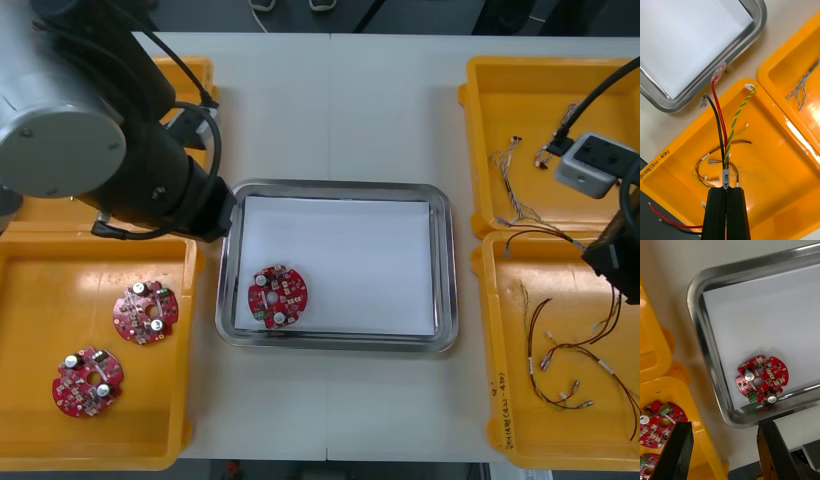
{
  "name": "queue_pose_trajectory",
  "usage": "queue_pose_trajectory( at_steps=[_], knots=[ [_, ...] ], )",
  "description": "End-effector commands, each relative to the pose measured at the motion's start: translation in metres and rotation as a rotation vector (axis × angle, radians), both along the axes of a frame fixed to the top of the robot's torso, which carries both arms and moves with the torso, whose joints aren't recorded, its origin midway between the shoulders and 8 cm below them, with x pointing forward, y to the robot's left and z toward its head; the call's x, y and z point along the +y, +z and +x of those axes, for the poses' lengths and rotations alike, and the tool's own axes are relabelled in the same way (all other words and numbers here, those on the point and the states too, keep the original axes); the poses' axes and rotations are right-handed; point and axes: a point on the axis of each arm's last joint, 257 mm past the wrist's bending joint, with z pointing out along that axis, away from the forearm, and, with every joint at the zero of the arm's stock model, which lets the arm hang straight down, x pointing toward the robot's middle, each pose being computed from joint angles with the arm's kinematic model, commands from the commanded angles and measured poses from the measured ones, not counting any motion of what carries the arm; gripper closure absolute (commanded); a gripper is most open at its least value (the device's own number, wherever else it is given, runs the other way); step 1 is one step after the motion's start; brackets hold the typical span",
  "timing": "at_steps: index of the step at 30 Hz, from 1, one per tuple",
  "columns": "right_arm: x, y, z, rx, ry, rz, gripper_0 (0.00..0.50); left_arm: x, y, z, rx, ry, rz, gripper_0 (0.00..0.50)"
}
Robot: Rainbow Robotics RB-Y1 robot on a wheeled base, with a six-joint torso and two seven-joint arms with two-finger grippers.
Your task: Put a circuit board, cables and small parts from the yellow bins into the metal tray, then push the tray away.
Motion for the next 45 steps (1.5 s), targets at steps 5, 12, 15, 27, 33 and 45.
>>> queue_pose_trajectory(
  at_steps=[5, 12, 15, 27, 33, 45],
  knots=[
    [0.054, 0.012, 0.020, -0.040, 0.153, -0.026, 0.500, 0.054, 0.042, 0.028, -0.056, 0.102, -0.010, 0.000],
    [0.095, 0.002, 0.031, -0.038, 0.248, -0.015, 0.500, 0.096, 0.051, 0.047, -0.045, 0.132, -0.006, 0.000],
    [0.111, -0.005, 0.032, -0.028, 0.289, -0.013, 0.500, 0.115, 0.052, 0.054, -0.040, 0.132, 0.016, 0.000],
    [0.157, -0.032, 0.048, -0.046, 0.476, -0.115, 0.500, 0.185, 0.056, 0.075, -0.012, 0.104, 0.103, 0.000],
    [0.168, -0.043, 0.057, -0.062, 0.566, -0.163, 0.500, 0.208, 0.051, 0.083, 0.007, 0.085, 0.141, 0.000],
    [0.187, -0.082, 0.069, -0.116, 0.673, -0.245, 0.500, 0.244, 0.043, 0.118, -0.034, 0.039, 0.177, 0.000]
  ],
)
